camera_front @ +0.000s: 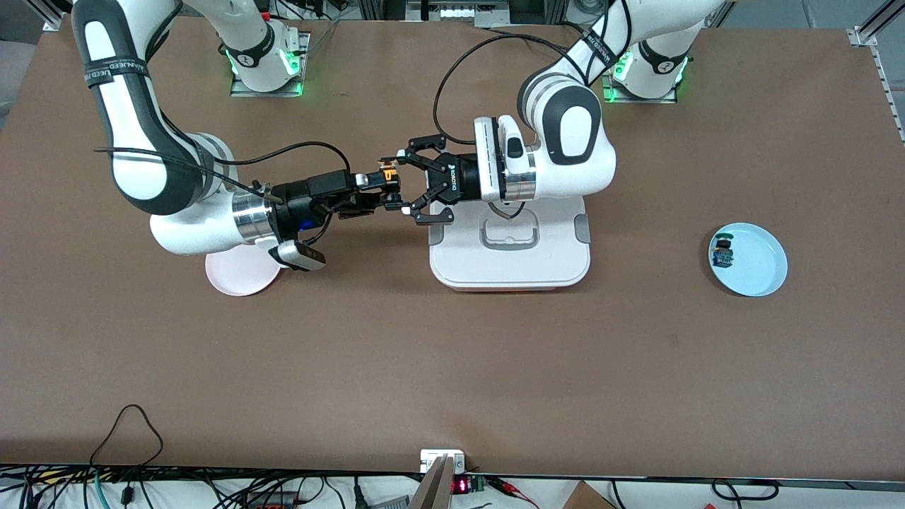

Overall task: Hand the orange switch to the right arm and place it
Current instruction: 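Grasp the switch with the right gripper and open the left gripper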

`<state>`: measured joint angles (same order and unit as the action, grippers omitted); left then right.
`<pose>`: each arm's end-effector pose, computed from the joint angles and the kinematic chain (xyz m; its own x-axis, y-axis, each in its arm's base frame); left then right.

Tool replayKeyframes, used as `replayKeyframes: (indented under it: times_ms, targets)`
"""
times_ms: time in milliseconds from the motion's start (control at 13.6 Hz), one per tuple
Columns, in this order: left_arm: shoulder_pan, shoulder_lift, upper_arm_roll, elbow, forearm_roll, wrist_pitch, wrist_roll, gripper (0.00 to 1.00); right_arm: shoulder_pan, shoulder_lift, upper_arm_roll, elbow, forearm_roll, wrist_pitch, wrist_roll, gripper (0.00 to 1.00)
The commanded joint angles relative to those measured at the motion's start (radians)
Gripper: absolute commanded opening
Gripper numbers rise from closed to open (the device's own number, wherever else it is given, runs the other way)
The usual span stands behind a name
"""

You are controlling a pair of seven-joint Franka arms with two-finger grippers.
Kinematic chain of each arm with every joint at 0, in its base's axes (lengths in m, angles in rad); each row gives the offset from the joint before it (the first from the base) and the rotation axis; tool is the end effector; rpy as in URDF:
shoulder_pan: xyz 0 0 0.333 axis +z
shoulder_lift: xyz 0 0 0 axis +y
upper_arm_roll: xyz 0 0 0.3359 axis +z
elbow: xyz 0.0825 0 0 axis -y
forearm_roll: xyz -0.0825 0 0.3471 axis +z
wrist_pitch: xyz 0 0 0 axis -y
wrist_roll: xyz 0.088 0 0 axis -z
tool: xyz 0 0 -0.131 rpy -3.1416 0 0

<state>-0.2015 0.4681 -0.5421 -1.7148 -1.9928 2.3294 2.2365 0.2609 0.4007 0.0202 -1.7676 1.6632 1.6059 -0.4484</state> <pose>0.5218 -0.4460 0.4324 0.1739 0.0735 0.9820 -0.9746 -0.1303 0.1823 0.5644 0.2935 0.4418 0.9669 0.2044 -0.1527 -0.1625 0.0322 -0.9862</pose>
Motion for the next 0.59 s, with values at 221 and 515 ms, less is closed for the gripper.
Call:
replayKeyframes:
  times_ms: [221,515]
  targets:
    - [-0.009,-0.002,0.004,0.000,-0.046,0.008,0.040,0.07,-0.022,-0.023,0.003,-0.032,-0.026,-0.037,-0.018,0.91]
    - [-0.009,-0.002,0.004,0.000,-0.046,0.008,0.040,0.07,-0.020,-0.025,0.003,-0.032,-0.026,-0.034,-0.018,0.87]
